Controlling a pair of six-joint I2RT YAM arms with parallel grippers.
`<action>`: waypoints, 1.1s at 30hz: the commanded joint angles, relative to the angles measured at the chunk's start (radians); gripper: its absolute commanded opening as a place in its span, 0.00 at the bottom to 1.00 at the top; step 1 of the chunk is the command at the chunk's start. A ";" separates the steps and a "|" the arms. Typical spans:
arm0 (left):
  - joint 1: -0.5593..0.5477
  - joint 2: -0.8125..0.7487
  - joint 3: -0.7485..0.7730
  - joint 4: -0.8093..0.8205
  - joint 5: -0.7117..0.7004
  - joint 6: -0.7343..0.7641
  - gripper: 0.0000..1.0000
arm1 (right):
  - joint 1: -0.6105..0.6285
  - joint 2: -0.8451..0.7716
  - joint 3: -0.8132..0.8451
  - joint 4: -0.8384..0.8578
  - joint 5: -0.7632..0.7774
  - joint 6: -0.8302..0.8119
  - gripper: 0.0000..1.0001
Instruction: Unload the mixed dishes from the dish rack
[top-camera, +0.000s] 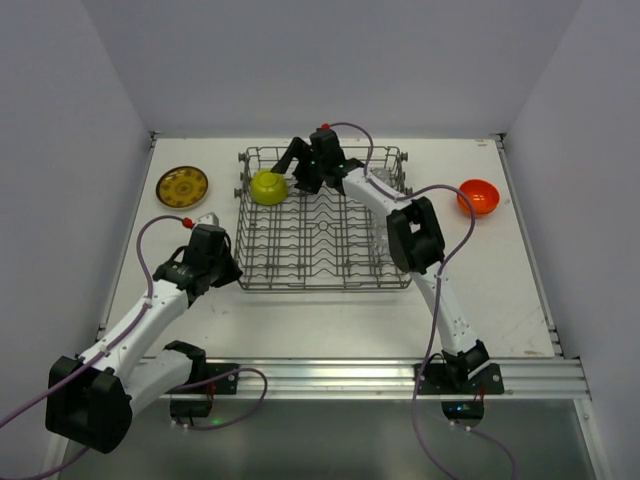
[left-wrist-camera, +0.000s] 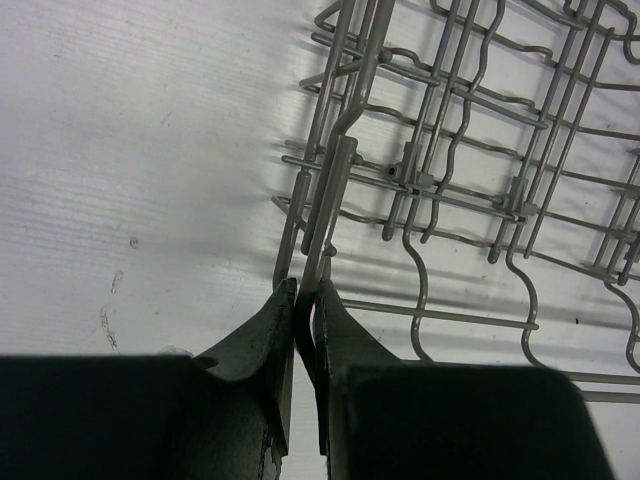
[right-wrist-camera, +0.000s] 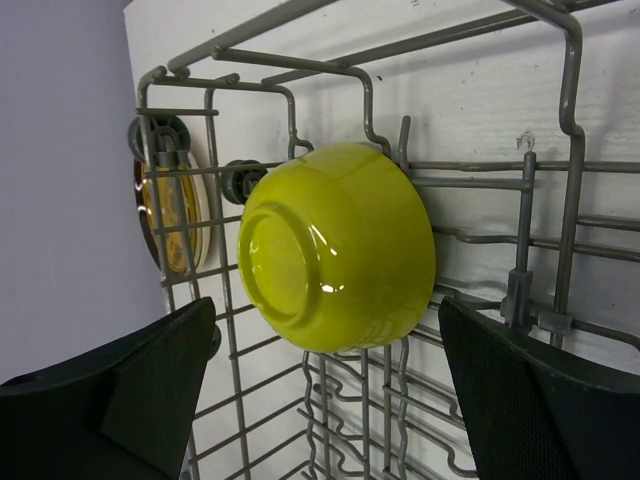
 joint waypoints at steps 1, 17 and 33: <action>-0.011 0.004 0.027 -0.045 -0.034 0.027 0.00 | 0.010 0.018 0.065 -0.001 -0.031 -0.006 0.94; -0.011 -0.019 0.024 -0.045 -0.048 0.021 0.00 | 0.012 0.115 0.123 0.020 -0.103 0.033 0.93; -0.011 -0.027 0.021 -0.039 -0.034 0.026 0.00 | 0.012 0.103 0.071 0.141 -0.170 0.043 0.93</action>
